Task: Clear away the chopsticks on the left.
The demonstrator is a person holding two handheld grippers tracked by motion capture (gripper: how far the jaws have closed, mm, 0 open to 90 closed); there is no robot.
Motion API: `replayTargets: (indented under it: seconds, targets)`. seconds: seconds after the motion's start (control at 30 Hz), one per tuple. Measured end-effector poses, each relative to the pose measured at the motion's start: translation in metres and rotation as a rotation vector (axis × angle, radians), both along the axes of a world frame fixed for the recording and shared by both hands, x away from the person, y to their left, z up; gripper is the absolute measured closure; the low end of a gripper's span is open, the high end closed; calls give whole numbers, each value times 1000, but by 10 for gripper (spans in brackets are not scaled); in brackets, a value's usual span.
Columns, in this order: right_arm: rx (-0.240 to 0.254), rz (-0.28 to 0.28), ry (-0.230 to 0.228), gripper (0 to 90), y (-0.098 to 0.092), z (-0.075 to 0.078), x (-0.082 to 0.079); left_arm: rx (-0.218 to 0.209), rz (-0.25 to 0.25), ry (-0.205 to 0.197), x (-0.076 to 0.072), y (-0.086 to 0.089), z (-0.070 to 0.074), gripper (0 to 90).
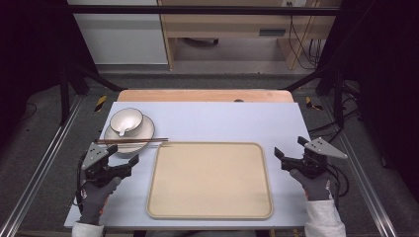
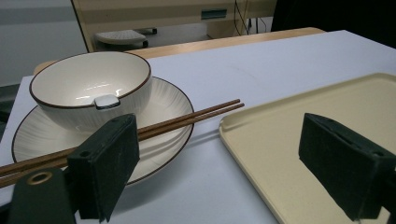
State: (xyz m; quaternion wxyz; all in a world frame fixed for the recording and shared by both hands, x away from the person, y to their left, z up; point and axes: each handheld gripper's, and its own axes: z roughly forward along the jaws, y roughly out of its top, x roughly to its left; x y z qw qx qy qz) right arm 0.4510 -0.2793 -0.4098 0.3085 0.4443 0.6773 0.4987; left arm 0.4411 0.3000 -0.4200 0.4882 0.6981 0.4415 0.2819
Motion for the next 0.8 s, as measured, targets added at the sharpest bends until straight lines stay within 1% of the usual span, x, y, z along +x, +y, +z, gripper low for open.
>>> replayTargets:
  seconds: [0.13,0.23,0.3,0.4,0.47,0.5,0.53,0.57,0.73,0.8]
  targets:
    - [-18,7,-1,59,1,1,0,13,-6,3,1,3,2,121]
    - [-16,12,0,59,3,2,-1,18,-7,7,2,8,2,123]
    - [-22,16,2,59,6,3,-1,19,-10,13,3,12,2,127]
    - [-37,28,-1,59,11,5,-2,38,-17,21,5,17,2,135]
    - [-42,33,-2,60,15,7,-2,41,-19,24,5,18,2,140]
    - [-40,39,-1,60,18,8,-2,51,-19,28,7,22,2,143]
    - [-41,42,0,60,19,8,-2,51,-19,28,7,22,2,148]
    - [-51,47,3,60,22,8,-2,62,-12,32,9,26,1,152]
    - [-68,65,10,60,31,9,-1,103,7,52,13,35,-1,182]
    - [-70,68,15,60,33,8,0,113,12,59,16,37,-2,194]
